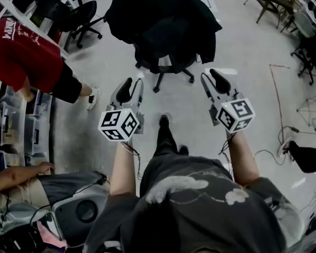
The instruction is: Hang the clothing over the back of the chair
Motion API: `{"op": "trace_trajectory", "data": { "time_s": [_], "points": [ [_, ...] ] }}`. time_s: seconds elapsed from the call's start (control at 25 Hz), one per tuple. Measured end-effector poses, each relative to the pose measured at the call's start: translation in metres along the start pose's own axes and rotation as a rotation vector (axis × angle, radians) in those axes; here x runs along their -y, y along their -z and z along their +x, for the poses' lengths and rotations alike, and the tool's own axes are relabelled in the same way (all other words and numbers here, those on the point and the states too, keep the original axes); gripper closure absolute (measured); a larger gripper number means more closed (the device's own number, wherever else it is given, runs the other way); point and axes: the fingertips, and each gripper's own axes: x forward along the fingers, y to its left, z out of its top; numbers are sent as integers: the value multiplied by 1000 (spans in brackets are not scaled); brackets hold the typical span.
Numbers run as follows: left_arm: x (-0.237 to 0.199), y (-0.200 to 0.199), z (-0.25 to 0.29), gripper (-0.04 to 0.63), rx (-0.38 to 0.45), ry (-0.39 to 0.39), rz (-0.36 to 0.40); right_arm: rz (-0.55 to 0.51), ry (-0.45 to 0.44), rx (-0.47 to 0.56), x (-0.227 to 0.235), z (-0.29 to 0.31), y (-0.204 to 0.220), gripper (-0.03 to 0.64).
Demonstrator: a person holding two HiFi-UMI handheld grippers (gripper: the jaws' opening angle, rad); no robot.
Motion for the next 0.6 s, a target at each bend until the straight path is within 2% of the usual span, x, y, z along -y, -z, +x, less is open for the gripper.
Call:
{"op": "trace_trajectory", "data": {
  "time_s": [0.08,0.16,0.32,0.48,0.6],
  "points": [
    [5,6,2,462,-13,12,-10,2,-5,-6,-1,-3,2,561],
    [10,13,3,462,-28,29,-19,11,-12,-9,-2,-7,6,609],
    [21,25,4,470,-49,72,-30,31,-42,-27,-5,-15,18,624],
    [28,33,0,591,-69,96,-22,1,-38,-90,-9,-19,36,624],
    [36,41,-1,594,-96,139,-26,-1,-49,-109,-12,-18,43,626]
  ]
}}
